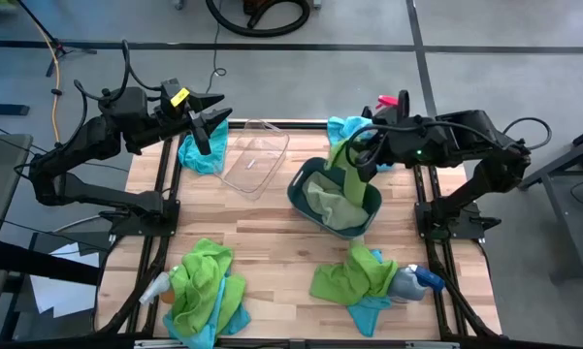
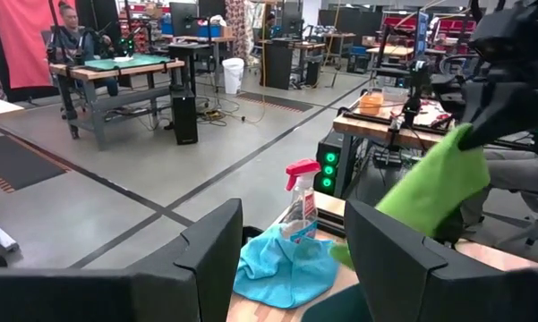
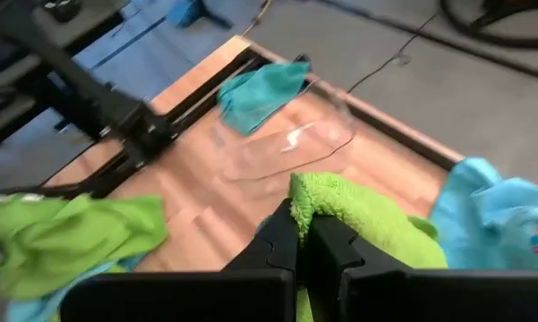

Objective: Sort microfiber towel by color & place in baskets
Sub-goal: Put the green microfiber towel into the blue bin

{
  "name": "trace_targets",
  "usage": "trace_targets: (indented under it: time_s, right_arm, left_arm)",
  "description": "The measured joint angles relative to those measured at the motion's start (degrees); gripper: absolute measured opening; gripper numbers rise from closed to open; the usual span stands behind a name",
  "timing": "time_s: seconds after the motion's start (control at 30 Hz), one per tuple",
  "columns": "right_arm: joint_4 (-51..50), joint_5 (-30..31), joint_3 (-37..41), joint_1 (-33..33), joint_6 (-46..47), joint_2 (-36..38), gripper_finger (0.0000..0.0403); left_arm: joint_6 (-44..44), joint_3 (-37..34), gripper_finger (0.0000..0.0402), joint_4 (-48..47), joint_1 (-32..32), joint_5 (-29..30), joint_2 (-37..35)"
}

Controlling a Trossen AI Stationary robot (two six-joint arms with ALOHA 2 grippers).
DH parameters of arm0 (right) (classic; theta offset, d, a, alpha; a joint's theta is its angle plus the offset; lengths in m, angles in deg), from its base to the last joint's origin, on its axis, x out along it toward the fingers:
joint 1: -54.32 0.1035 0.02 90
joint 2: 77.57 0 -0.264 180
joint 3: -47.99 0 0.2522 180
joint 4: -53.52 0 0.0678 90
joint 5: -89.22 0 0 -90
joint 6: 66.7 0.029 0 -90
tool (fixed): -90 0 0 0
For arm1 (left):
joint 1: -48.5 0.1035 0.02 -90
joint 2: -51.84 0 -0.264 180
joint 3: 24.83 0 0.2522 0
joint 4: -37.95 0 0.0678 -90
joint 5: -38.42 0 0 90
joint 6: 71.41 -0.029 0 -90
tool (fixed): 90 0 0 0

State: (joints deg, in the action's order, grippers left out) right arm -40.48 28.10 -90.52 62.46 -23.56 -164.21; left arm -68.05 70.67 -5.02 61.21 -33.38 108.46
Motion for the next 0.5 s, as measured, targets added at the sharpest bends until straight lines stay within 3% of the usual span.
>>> trace_targets:
  time_s: [0.3,0.5]
  right_arm:
    - [2.7,-10.2,0.0,0.3,-2.7,-2.3,0.0]
    - [-3.2,-9.9,0.0,0.3,1.5,-4.2,0.0]
  left_arm:
    - [0.0,0.0,0.0186,0.0,0.0,0.0,0.0]
    - [-0.1,0.0,0.0186,0.0,0.0,0.0,0.0]
